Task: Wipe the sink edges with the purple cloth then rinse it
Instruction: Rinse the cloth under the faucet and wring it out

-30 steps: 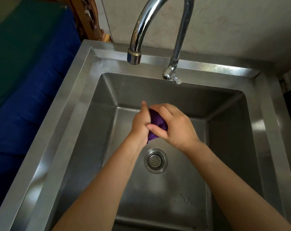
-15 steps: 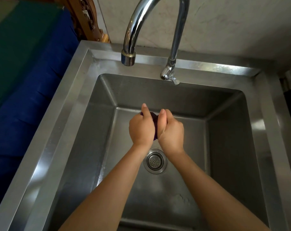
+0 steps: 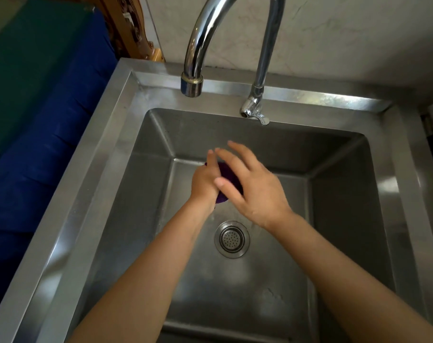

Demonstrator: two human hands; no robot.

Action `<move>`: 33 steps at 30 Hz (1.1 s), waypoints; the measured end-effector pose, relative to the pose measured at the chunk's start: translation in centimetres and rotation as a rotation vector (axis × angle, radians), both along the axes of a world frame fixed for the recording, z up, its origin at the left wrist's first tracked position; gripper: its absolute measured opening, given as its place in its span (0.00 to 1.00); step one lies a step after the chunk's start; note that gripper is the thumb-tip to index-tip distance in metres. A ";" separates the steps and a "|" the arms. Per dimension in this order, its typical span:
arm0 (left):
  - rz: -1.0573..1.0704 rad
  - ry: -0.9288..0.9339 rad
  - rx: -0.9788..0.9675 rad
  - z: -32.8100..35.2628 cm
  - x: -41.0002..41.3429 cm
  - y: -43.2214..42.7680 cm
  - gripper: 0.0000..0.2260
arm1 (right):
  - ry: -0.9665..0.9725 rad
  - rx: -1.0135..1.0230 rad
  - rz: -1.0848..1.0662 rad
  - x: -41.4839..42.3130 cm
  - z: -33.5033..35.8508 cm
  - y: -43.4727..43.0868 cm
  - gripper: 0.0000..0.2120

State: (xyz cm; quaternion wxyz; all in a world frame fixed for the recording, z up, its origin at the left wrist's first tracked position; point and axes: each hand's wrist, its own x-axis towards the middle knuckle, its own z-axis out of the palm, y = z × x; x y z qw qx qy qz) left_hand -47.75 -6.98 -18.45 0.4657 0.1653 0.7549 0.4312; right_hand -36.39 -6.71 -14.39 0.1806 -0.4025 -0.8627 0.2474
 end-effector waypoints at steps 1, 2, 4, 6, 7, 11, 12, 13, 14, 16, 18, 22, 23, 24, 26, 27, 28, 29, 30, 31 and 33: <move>0.015 -0.101 -0.033 0.4 0.2 0.1 0.25 | -0.051 0.059 0.085 0.1 0.1 0.3 0.28; 0.010 -0.170 -0.064 0.7 0.3 0.2 0.25 | -0.083 0.102 0.120 0.2 0.2 0.6 0.29; -0.011 -0.270 -0.088 1.1 0.6 0.3 0.24 | -0.057 0.149 0.122 0.0 0.4 1.3 0.28; -0.028 -0.341 -0.072 1.4 0.8 0.1 0.25 | 0.011 0.202 0.095 -0.4 0.4 1.6 0.26; -0.026 -0.350 -0.055 1.6 0.8 0.0 0.25 | 0.034 0.221 0.072 -0.7 0.4 1.6 0.24; 0.124 -0.249 0.045 1.3 1.2 -0.4 0.25 | 0.010 0.263 0.012 -1.5 -0.3 1.8 0.22; 0.153 -0.197 0.059 1.1 1.3 -0.5 0.26 | -0.008 0.283 -0.004 -1.5 -0.6 1.7 0.22; 0.170 -0.137 0.073 0.8 1.4 -0.5 0.27 | -0.018 0.294 -0.026 -1.5 -0.8 1.6 0.21; 0.180 -0.066 0.073 0.4 1.4 -0.6 0.27 | -0.023 0.292 -0.054 -1.4 -1.0 1.6 0.20; 0.174 0.096 0.083 0.2 1.4 -0.6 0.27 | -0.033 0.245 -0.105 -1.5 -1.2 1.5 0.22; 0.156 0.244 0.116 0.3 1.3 -0.3 0.29 | -0.047 0.142 -0.150 -1.9 -1.4 1.5 0.22; 0.082 0.459 0.122 0.9 1.1 -0.1 0.27 | 0.035 -0.131 -0.266 -2.8 -1.3 2.0 0.15; 0.071 0.489 0.126 1.1 1.1 0.0 0.27 | 0.050 -0.188 -0.277 -3.0 -1.2 2.2 0.15; 0.061 0.528 0.132 1.3 1.1 0.1 0.27 | 0.069 -0.241 -0.286 -3.1 -1.0 2.4 0.16; 0.039 0.608 0.146 1.8 1.0 0.3 0.26 | 0.128 -0.323 -0.309 -3.1 -0.8 2.7 0.17; 0.031 0.632 0.156 1.9 0.9 0.5 0.26 | 0.159 -0.341 -0.321 -3.1 -0.7 2.8 0.18; 0.024 0.647 0.170 2.1 0.9 0.6 0.26 | 0.184 -0.350 -0.332 -3.1 -0.7 2.8 0.19; 0.018 0.652 0.185 2.1 0.9 0.7 0.25 | 0.197 -0.357 -0.342 -3.1 -0.8 2.7 0.19; 0.013 0.658 0.203 2.1 0.9 0.6 0.25 | 0.205 -0.363 -0.351 -3.1 -0.9 2.6 0.19; 0.009 0.666 0.222 2.1 0.9 0.5 0.25 | 0.211 -0.368 -0.363 -3.0 -1.0 2.4 0.19; 0.014 0.665 0.264 2.0 1.0 0.3 0.25 | 0.231 -0.371 -0.383 -2.9 -1.1 2.3 0.19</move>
